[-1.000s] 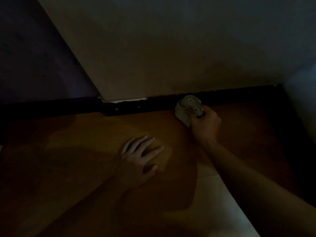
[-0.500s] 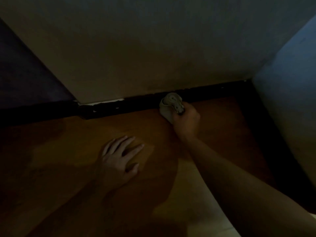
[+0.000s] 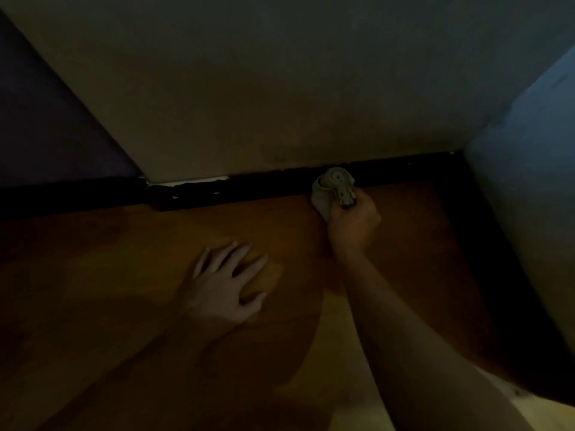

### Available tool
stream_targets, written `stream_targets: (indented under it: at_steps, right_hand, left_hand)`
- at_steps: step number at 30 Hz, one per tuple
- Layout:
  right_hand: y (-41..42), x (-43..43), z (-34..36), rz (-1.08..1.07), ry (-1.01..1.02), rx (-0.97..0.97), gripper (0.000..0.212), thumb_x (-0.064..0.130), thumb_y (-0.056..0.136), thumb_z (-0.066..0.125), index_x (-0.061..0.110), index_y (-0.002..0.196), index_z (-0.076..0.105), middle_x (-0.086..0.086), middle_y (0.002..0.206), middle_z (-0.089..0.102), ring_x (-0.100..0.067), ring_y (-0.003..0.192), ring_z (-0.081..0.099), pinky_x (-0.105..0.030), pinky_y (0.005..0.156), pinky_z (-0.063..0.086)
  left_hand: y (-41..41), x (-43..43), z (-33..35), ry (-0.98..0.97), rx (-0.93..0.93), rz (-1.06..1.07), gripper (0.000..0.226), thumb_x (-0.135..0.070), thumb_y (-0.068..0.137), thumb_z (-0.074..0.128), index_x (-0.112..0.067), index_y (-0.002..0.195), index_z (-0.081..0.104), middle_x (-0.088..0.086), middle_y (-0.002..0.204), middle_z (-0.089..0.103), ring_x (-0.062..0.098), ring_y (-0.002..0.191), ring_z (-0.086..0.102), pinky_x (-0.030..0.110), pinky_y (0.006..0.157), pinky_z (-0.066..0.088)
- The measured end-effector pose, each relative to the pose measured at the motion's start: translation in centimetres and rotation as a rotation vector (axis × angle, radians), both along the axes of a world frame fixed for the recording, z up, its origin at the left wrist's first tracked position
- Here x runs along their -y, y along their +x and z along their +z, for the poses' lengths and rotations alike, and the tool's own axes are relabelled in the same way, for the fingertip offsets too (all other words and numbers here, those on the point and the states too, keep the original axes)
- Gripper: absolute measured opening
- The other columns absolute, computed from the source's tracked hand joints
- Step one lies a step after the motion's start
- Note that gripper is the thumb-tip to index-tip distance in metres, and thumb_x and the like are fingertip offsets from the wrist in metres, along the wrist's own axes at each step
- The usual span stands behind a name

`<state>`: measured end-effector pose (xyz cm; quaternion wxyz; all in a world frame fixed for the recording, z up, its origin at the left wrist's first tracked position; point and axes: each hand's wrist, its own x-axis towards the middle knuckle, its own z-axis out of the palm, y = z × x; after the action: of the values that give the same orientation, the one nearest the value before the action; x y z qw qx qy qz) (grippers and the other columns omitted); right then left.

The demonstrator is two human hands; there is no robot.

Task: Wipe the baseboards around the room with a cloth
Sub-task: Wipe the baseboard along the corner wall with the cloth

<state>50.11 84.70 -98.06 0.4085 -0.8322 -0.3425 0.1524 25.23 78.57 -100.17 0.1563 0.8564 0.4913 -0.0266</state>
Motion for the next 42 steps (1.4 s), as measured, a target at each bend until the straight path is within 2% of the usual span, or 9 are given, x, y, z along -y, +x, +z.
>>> stream_targets:
  at_steps: [5, 10, 13, 16, 20, 25, 31, 37, 42]
  right_hand:
    - [-0.4, 0.1, -0.3, 0.060, 0.032, -0.030, 0.021, 0.020, 0.088, 0.062, 0.012, 0.107, 0.070, -0.010, 0.103, 0.067, -0.025, 0.094, 0.062, -0.029, 0.074, 0.045]
    - [0.1, -0.2, -0.4, -0.055, 0.041, -0.054, 0.019, 0.022, 0.088, 0.063, 0.010, 0.101, 0.070, -0.011, 0.101, 0.067, -0.026, 0.093, 0.063, -0.031, 0.074, 0.046]
    - [-0.6, -0.1, -0.7, 0.033, 0.034, -0.067, 0.020, 0.021, 0.088, 0.064, 0.011, 0.104, 0.070, -0.010, 0.102, 0.068, -0.024, 0.093, 0.063, -0.030, 0.075, 0.048]
    - [1.0, -0.4, -0.5, -0.089, 0.032, -0.055, 0.021, 0.022, 0.089, 0.063, 0.011, 0.105, 0.070, -0.012, 0.106, 0.069, -0.027, 0.099, 0.064, -0.023, 0.073, 0.039]
    - [1.2, -0.2, -0.2, -0.142, 0.007, -0.069, 0.020, 0.026, 0.089, 0.062, 0.015, 0.104, 0.071, -0.010, 0.105, 0.070, -0.027, 0.098, 0.064, -0.026, 0.075, 0.042]
    - [1.4, -0.2, -0.3, -0.055, 0.027, -0.084, 0.019, 0.026, 0.088, 0.067, 0.015, 0.103, 0.071, -0.010, 0.103, 0.070, -0.026, 0.096, 0.065, -0.030, 0.079, 0.050]
    - [2.0, 0.0, -0.4, -0.064, 0.051, -0.066, 0.018, 0.026, 0.087, 0.066, 0.014, 0.099, 0.071, -0.011, 0.100, 0.069, -0.027, 0.094, 0.063, -0.029, 0.072, 0.044]
    - [5.5, -0.3, 0.2, -0.281, 0.085, -0.110, 0.024, 0.024, 0.090, 0.064, 0.015, 0.111, 0.072, -0.009, 0.109, 0.071, -0.024, 0.100, 0.064, -0.014, 0.068, 0.032]
    - [5.9, -0.2, 0.1, -0.177, 0.063, -0.121, 0.020, 0.024, 0.088, 0.068, 0.015, 0.105, 0.072, -0.007, 0.103, 0.071, -0.021, 0.095, 0.065, -0.019, 0.072, 0.038]
  left_hand:
    - [0.0, -0.3, -0.9, -0.016, -0.051, 0.016, 0.073, -0.079, 0.083, 0.006, -0.056, 0.152, 0.005, -0.014, 0.167, 0.007, 0.014, 0.154, 0.000, 0.048, 0.123, -0.007]
    - [0.0, 0.0, -1.3, 0.031, -0.011, 0.004, 0.069, -0.075, 0.089, 0.020, -0.051, 0.153, 0.025, -0.010, 0.165, 0.021, 0.016, 0.153, 0.010, 0.052, 0.123, 0.004]
    - [0.2, 0.3, -1.2, 0.028, -0.015, 0.028, 0.070, -0.075, 0.089, 0.019, -0.050, 0.154, 0.024, -0.012, 0.166, 0.015, 0.015, 0.154, 0.004, 0.048, 0.124, -0.001]
    - [0.5, 0.3, -0.9, 0.002, -0.005, 0.055, 0.068, -0.074, 0.091, 0.021, -0.052, 0.155, 0.018, -0.013, 0.167, 0.008, 0.013, 0.154, -0.003, 0.043, 0.123, -0.005]
    - [0.6, 0.8, -0.9, -0.004, -0.016, 0.076, 0.065, -0.073, 0.095, 0.021, -0.052, 0.156, 0.010, -0.013, 0.168, -0.001, 0.012, 0.153, -0.011, 0.041, 0.123, -0.008]
    - [1.0, 1.0, -0.4, 0.002, 0.002, 0.099, 0.076, -0.076, 0.085, 0.008, -0.049, 0.155, 0.023, -0.011, 0.167, 0.010, 0.016, 0.154, 0.000, 0.042, 0.122, -0.002]
    - [1.4, 1.0, -0.5, 0.027, 0.058, 0.112, 0.071, -0.070, 0.087, 0.025, -0.039, 0.147, 0.048, -0.003, 0.161, 0.035, 0.023, 0.150, 0.024, 0.049, 0.120, 0.012]
    - [1.7, 1.2, -1.1, 0.062, 0.092, 0.114, 0.075, -0.075, 0.093, 0.014, -0.035, 0.142, 0.056, 0.003, 0.154, 0.045, 0.028, 0.145, 0.034, 0.056, 0.116, 0.022]
    - [2.1, 1.3, -1.3, 0.086, 0.078, 0.123, 0.070, -0.073, 0.094, 0.018, -0.037, 0.141, 0.056, 0.003, 0.152, 0.047, 0.028, 0.143, 0.035, 0.059, 0.115, 0.025]
